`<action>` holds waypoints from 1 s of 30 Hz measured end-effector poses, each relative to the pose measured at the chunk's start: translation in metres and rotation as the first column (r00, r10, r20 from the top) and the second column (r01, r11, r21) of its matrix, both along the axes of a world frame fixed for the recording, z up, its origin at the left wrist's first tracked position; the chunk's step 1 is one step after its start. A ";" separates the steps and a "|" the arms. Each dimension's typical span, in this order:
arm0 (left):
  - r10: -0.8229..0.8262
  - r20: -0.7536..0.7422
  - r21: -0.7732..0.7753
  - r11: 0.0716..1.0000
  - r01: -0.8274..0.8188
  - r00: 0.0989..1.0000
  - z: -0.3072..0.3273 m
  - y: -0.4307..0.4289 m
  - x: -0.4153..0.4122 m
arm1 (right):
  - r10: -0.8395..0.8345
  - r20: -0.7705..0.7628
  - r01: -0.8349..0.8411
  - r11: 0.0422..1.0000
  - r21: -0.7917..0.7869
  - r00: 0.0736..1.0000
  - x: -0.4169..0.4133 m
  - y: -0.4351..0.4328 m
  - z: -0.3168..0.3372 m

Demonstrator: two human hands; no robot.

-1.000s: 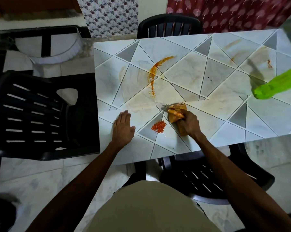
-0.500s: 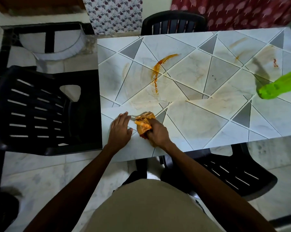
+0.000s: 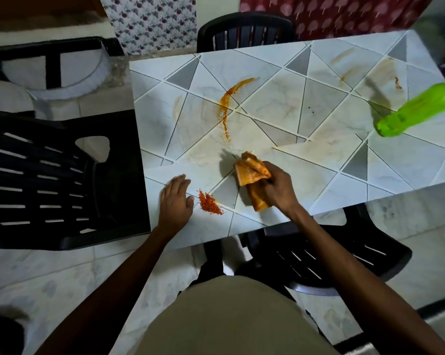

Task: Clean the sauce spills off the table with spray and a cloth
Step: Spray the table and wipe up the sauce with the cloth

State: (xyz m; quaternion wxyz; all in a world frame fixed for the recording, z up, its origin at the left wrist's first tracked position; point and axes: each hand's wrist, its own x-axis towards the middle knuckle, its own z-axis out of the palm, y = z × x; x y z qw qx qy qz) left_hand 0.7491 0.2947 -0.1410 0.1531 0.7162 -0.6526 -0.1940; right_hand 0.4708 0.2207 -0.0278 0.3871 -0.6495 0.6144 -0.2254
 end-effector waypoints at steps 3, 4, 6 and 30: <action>-0.009 0.009 -0.010 1.000 0.009 1.000 -0.002 -0.001 0.001 | -0.108 -0.016 0.109 0.994 0.019 0.994 -0.041 0.003 0.008; -0.013 0.014 -0.009 1.000 0.013 1.000 -0.002 -0.001 -0.001 | -0.139 -0.040 0.140 0.989 0.037 0.990 -0.056 0.005 0.006; -0.005 0.022 -0.005 1.000 0.005 1.000 -0.002 -0.001 -0.003 | -0.180 -0.107 0.188 0.980 0.068 0.978 -0.080 0.012 -0.001; 0.229 -0.073 -0.016 0.973 -0.230 0.971 0.002 0.115 -0.020 | -0.177 0.208 0.072 0.900 0.430 0.962 0.089 0.062 -0.030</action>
